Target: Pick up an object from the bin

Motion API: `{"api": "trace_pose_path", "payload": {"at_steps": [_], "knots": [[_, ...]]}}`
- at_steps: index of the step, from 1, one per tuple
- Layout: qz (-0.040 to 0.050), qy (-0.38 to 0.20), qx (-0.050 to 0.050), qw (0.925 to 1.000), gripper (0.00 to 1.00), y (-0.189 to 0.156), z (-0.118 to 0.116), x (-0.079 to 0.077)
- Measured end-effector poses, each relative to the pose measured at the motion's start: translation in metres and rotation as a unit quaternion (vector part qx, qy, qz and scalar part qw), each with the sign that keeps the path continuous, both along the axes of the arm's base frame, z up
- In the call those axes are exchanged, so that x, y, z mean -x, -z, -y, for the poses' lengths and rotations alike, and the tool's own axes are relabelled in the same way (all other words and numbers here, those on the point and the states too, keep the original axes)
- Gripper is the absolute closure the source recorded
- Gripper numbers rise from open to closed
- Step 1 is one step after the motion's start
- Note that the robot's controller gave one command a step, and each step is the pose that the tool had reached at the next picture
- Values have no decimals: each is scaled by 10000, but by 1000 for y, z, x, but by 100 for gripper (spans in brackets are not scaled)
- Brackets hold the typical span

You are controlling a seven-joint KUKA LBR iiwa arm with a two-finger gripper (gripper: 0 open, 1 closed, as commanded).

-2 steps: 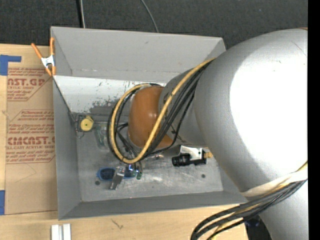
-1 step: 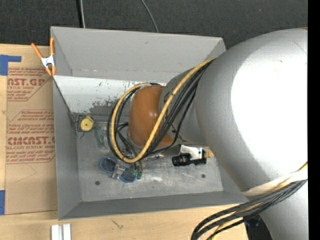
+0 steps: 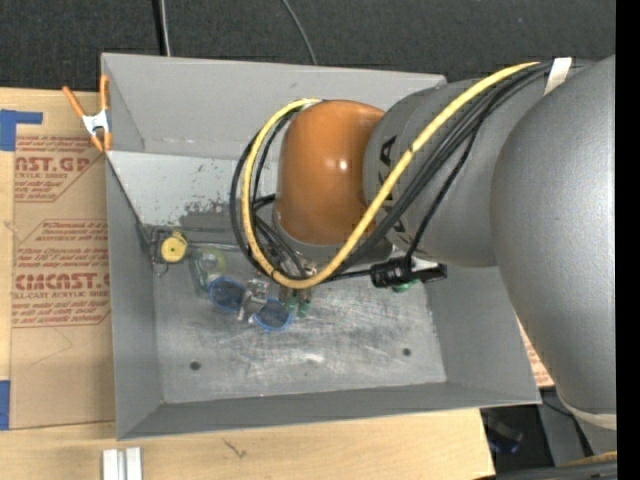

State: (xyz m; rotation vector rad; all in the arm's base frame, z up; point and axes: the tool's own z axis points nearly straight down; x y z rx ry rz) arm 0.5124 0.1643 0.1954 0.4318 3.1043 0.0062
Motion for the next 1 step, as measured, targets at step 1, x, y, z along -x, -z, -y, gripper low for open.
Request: {"api": "trace_pose_path", "payload": {"at_steps": [1], "knots": [[-4, -258, 6, 9997, 100, -64, 12, 19]]}}
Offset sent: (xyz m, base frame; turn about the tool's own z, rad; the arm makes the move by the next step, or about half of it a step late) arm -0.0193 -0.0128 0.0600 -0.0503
